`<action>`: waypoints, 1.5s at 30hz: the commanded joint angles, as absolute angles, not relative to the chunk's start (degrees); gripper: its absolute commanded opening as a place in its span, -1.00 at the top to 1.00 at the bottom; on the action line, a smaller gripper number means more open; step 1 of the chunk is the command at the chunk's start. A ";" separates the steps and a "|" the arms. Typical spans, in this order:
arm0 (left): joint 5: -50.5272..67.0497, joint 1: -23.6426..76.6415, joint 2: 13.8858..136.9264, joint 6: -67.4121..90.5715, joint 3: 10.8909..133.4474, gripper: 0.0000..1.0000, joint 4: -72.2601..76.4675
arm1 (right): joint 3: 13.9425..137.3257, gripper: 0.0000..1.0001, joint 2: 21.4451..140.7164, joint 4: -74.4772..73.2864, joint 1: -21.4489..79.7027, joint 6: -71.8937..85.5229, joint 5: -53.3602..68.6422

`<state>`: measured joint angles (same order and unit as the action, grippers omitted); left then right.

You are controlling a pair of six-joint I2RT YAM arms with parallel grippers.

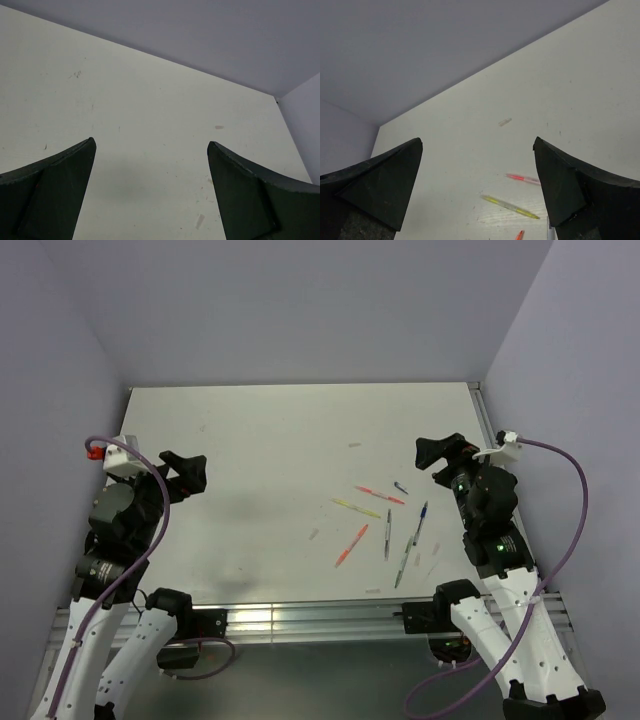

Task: Insert the pens into the pen caps
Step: Move the pen cap to the center of the board.

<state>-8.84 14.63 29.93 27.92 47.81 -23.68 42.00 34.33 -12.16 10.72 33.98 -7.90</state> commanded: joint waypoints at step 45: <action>-6.85 13.62 32.17 28.30 47.72 -0.99 -23.20 | 51.31 -0.37 71.53 -18.90 4.13 32.25 -13.37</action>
<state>-7.64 13.93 32.47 28.16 47.81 -24.71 44.69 68.71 -23.22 4.34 32.69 -14.70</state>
